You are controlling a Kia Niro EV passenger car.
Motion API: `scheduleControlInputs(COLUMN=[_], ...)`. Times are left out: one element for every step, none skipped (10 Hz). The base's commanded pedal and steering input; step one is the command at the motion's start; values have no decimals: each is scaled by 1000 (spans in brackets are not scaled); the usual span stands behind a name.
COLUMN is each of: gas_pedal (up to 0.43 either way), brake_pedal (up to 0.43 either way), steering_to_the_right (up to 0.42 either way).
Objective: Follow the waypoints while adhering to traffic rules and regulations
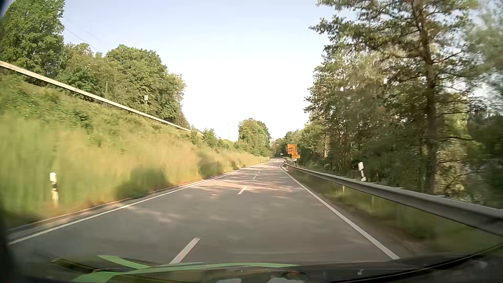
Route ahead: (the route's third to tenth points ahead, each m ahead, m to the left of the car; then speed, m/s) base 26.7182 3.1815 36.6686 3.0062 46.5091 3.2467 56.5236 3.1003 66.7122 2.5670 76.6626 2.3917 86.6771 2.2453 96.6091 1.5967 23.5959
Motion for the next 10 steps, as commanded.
scheduleControlInputs(gas_pedal=[240,240,177,110,98,98,118,138,177,220], brake_pedal=[0,0,0,0,0,0,0,0,0,0], steering_to_the_right=[-2,-2,-1,-1,-1,0,1,1,1,2])
